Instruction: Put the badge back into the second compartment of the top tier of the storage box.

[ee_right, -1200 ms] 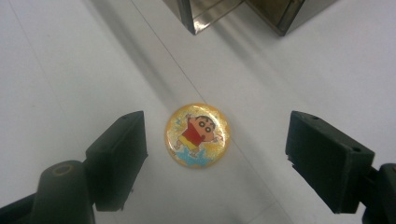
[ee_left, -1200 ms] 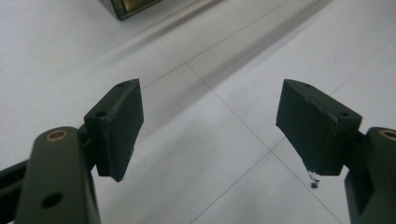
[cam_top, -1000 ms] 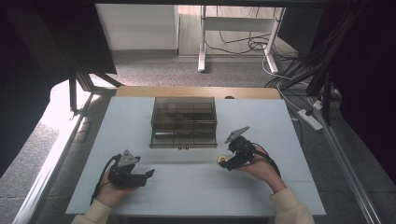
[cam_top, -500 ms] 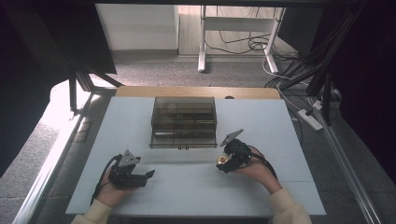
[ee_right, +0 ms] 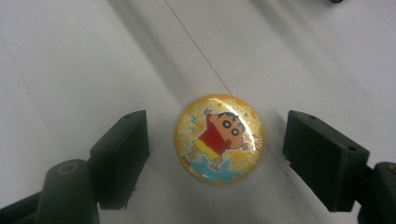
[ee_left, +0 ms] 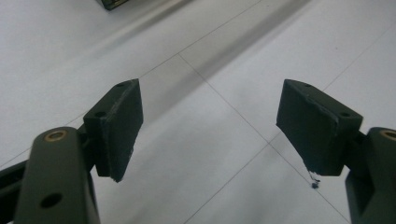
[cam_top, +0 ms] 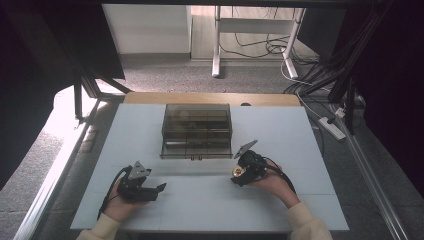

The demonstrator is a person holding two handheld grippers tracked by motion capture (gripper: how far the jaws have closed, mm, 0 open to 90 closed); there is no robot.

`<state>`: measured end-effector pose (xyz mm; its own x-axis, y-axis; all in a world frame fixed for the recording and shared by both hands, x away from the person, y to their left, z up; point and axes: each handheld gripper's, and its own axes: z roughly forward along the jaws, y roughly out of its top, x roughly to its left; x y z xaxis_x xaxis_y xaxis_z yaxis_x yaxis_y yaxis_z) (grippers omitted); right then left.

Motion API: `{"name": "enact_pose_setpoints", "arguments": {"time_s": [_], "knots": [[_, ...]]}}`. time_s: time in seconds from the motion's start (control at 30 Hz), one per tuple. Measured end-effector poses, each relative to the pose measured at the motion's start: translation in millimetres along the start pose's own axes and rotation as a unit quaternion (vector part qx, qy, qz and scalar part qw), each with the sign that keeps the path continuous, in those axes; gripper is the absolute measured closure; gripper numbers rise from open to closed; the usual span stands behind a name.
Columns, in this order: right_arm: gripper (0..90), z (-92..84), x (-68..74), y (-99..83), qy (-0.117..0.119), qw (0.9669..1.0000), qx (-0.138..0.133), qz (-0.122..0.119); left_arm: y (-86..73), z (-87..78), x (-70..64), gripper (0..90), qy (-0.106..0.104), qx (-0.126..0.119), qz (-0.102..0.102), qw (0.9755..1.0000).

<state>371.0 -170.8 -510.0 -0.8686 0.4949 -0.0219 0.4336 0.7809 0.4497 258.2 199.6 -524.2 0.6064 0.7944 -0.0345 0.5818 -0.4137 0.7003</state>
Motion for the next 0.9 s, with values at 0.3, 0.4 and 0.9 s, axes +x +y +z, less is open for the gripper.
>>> {"name": "enact_pose_setpoints", "arguments": {"time_s": [0.3,0.4,0.9], "knots": [[42.1,-3.0,1.3,0.5,0.001,1.0,-0.003,-0.007,0.0,0.7,-0.7,23.5,-0.001,0.002,0.002,1.0],[46.6,-4.1,0.3,0.5,-0.001,1.0,-0.002,-0.005,0.1,0.7,-0.9,23.4,-0.001,0.002,0.003,1.0],[47.7,-5.8,-2.2,-0.1,0.009,0.9999,-0.008,-0.005,-0.3,0.1,-0.2,23.4,0.0,0.001,0.002,1.0]]}}
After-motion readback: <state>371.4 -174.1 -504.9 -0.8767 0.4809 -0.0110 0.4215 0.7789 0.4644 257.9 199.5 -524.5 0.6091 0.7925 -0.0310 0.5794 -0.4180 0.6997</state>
